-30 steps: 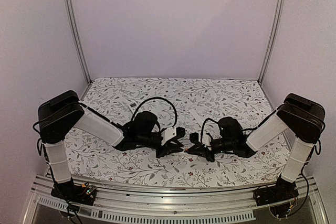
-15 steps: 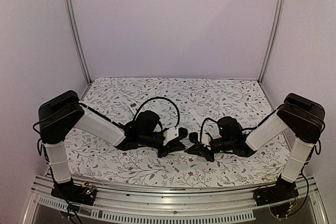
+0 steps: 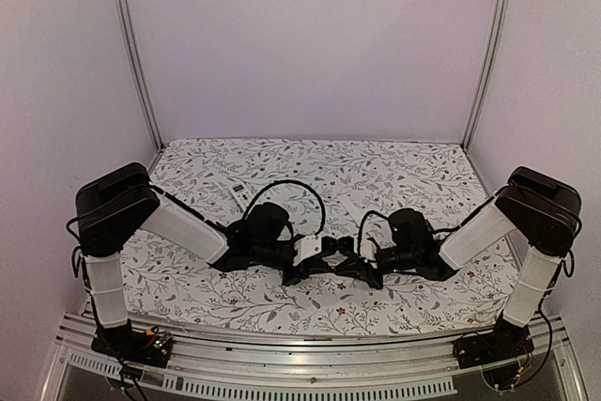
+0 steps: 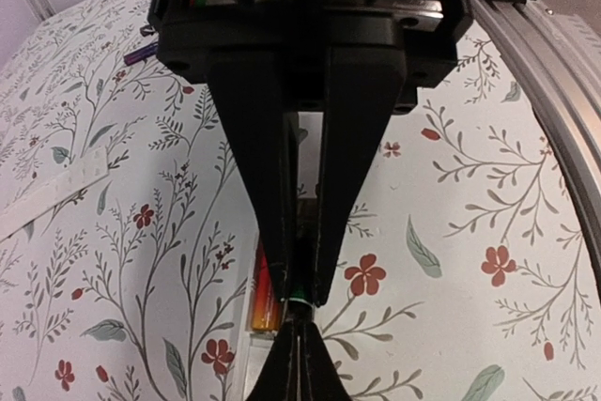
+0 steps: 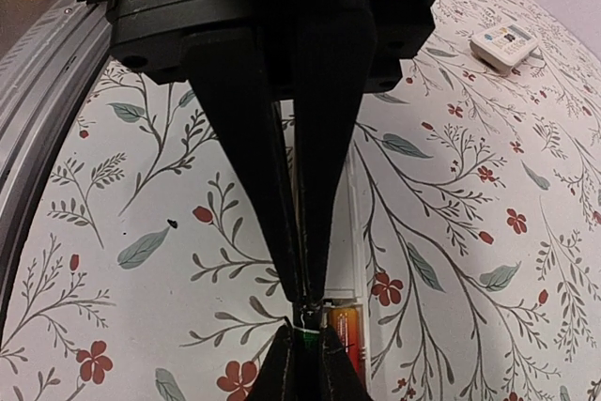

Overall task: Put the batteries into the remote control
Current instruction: Load the battery into the battery compartment.

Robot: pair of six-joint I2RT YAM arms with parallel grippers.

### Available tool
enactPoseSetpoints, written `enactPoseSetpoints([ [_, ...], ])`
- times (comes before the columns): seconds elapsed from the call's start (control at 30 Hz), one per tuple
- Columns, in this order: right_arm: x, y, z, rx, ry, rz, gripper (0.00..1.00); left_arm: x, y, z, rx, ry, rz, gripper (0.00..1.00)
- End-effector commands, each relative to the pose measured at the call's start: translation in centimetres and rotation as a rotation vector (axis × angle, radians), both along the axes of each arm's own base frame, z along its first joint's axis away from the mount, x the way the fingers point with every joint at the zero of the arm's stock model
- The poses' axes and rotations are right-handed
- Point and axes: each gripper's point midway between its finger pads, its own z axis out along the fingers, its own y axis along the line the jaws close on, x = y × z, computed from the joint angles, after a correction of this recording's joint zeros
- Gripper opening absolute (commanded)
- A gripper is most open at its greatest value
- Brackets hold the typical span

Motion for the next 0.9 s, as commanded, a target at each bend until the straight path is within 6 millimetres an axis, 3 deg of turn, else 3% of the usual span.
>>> enactPoseSetpoints([
  [0.0, -0.2, -0.8, -2.3, -0.082, 0.049, -0.029, 0.08, -0.5, -0.1, -1.6, 0.050, -0.009, -0.009, 0.02],
  [0.53, -0.1, -0.7, -2.6, -0.094, 0.058, -0.025, 0.12, -0.7, 0.1, -3.0, 0.089, -0.037, -0.018, 0.03],
  [0.87, 0.1, 0.0, -1.1, -0.054, 0.053, -0.015, 0.15, -0.7, 0.2, -3.9, 0.109, -0.048, -0.016, 0.03],
])
